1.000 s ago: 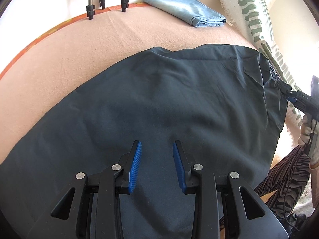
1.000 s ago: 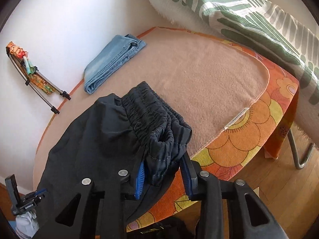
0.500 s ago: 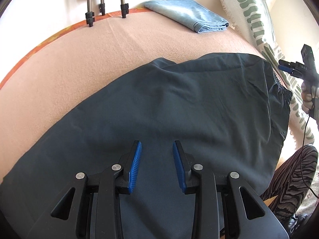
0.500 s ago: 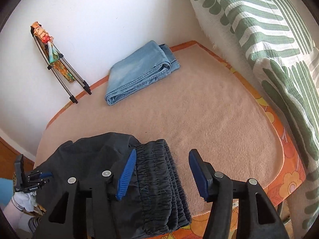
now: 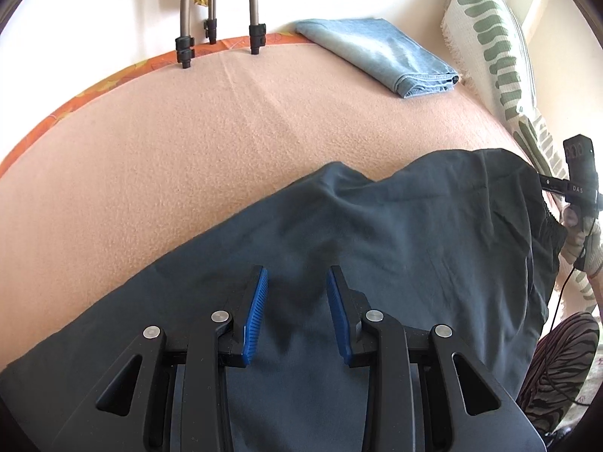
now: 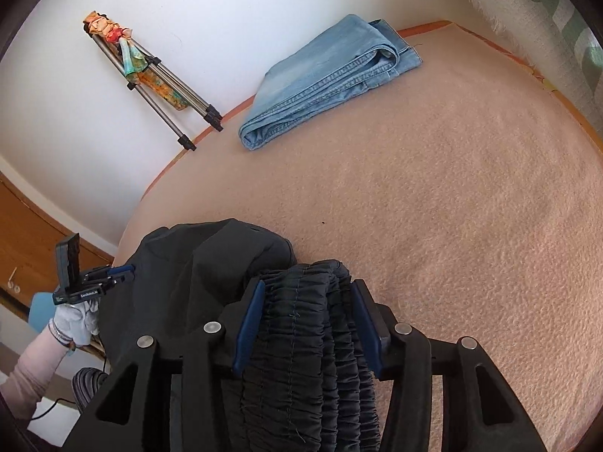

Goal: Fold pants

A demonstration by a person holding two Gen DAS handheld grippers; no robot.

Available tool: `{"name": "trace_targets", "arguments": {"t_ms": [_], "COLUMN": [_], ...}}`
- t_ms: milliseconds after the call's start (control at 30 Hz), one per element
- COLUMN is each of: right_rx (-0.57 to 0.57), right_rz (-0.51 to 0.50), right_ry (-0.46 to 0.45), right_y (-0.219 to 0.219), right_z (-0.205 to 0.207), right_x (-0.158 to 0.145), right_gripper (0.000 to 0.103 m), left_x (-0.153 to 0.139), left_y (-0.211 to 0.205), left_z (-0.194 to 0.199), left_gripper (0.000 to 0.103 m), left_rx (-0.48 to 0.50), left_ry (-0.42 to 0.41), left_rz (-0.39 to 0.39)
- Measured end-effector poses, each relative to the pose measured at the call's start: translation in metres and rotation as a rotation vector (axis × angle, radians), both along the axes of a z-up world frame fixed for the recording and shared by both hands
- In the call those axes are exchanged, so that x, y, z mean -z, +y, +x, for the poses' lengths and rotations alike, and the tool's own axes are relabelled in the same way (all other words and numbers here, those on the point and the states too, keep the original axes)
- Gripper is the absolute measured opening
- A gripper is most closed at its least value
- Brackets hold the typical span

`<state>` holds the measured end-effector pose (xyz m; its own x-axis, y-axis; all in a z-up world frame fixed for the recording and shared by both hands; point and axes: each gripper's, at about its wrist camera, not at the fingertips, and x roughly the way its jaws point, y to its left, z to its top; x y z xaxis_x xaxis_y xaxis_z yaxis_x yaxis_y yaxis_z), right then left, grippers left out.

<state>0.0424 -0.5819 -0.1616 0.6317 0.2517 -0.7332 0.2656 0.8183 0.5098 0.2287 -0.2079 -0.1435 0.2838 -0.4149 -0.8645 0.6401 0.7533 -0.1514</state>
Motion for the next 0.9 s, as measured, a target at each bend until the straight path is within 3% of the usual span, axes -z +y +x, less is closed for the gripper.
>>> {"name": "trace_targets", "arguments": {"t_ms": [67,233,367,533,600,667,800,900], "right_rx": [0.005,0.077,0.069,0.086,0.081,0.084,0.107,0.143], "right_rz": [-0.014,-0.233,-0.262,-0.250,-0.264,-0.268,-0.265,-0.303], "right_ry": [-0.031,-0.072,-0.044,-0.033,-0.027,-0.022,-0.027,-0.019], "right_y": [0.006,0.021,0.026,0.021,0.023,0.024,0.025,0.026], "right_z": [-0.007,-0.032,-0.035,-0.032,-0.030,-0.028,-0.029,-0.035], "right_x": [-0.012,-0.050,-0.047,-0.046,-0.045,-0.044,-0.042,-0.044], "right_gripper": [0.024,0.019,0.019,0.019,0.019,0.019,0.019,0.018], "left_x": [-0.008,-0.007,0.014,0.023,0.024,0.024,0.017,0.003], "left_y": [-0.005,-0.039,-0.064,-0.075,-0.077,-0.079,-0.080,-0.066], "left_z": [0.010,0.037,0.050,0.036,0.031,0.028,0.019,0.023], "left_gripper": [0.031,0.043,0.043,0.043,0.039,0.004,0.001,0.000], "left_rx": [-0.010,0.001,0.015,0.066,0.075,0.090,0.077,-0.036], "left_ry": [-0.011,-0.017,0.055,0.006,-0.047,-0.068,-0.136,-0.209], "left_rz": [-0.027,-0.037,-0.023,0.009,0.023,0.016,0.005,-0.035]}}
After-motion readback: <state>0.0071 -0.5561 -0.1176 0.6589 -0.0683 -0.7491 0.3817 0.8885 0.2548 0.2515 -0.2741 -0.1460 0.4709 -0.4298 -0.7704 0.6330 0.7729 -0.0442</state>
